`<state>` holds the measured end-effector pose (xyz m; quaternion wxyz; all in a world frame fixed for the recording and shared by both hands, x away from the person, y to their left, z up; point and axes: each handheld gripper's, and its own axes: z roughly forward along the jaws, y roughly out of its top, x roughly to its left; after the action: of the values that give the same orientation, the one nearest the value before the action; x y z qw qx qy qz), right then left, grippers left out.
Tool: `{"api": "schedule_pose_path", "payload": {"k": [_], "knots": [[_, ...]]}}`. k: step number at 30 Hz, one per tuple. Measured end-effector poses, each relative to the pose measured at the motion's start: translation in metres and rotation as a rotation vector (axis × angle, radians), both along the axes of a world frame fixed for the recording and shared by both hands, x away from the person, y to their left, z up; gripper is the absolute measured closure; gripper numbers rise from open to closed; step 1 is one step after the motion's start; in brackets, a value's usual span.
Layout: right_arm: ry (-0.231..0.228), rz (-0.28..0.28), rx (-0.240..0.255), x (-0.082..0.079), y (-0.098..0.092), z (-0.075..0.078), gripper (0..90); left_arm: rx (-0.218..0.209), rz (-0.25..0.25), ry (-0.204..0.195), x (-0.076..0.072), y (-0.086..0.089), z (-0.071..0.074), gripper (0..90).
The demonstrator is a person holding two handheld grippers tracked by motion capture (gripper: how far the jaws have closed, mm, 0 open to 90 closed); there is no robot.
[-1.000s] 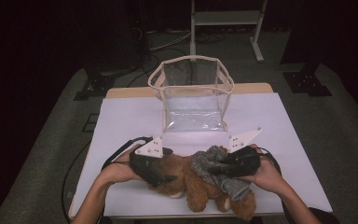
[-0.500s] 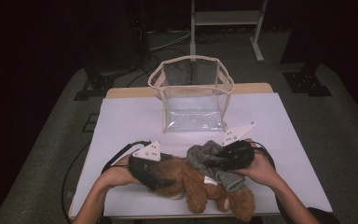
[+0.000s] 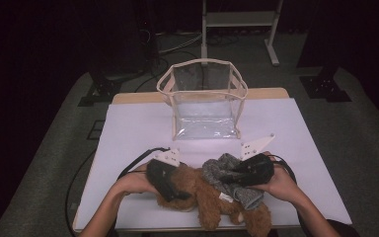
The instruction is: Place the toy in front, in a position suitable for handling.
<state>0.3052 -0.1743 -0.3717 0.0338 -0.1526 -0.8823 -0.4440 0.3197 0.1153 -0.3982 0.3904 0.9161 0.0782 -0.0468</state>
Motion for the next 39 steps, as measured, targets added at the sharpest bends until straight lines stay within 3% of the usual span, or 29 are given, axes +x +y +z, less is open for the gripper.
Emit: {"api": "schedule_pose_path", "payload": {"k": [2, 4, 5, 11, 20, 23, 26, 32, 35, 37, 39], "knots": [[0.001, -0.006, -0.002, 0.002, -0.001, 0.0, 77.0, 0.025, 0.016, -0.022, 0.001, -0.001, 0.004, 18.4], [0.007, -0.024, 0.008, 0.006, -0.005, 0.001, 76.7, 0.022, 0.033, -0.049, 0.0, 0.0, 0.009, 33.7], [0.018, -0.027, 0.02, 0.008, -0.007, 0.001, 76.6, 0.019, 0.051, -0.069, 0.0, 0.0, 0.011, 36.6], [0.011, -0.063, 0.049, 0.028, -0.015, 0.01, 76.4, -0.027, 0.124, -0.16, 0.011, -0.001, 0.025, 41.2], [-0.014, -0.133, 0.064, 0.061, -0.02, 0.021, 76.6, -0.021, 0.18, -0.323, 0.04, 0.002, 0.041, 40.4], [-0.019, -0.142, 0.033, 0.073, -0.017, 0.022, 76.6, -0.036, 0.171, -0.311, 0.042, 0.005, 0.036, 38.0], [-0.01, -0.111, -0.003, 0.074, -0.008, 0.017, 76.7, -0.044, 0.157, -0.287, 0.037, 0.009, 0.028, 32.2], [-0.055, -0.019, -0.023, 0.038, 0.008, 0.01, 77.2, -0.015, 0.102, -0.235, 0.02, 0.019, 0.027, 12.5], [-0.079, 0.014, -0.027, 0.023, 0.012, 0.011, 77.2, -0.011, 0.095, -0.241, 0.013, 0.018, 0.031, 10.2], [-0.076, 0.041, -0.015, 0.015, 0.012, 0.013, 77.1, 0.019, 0.084, -0.247, 0.011, 0.015, 0.028, 13.0], [-0.098, 0.023, 0.011, 0.012, 0.006, 0.021, 77.0, 0.03, 0.077, -0.243, 0.008, 0.014, 0.023, 16.4]]}}
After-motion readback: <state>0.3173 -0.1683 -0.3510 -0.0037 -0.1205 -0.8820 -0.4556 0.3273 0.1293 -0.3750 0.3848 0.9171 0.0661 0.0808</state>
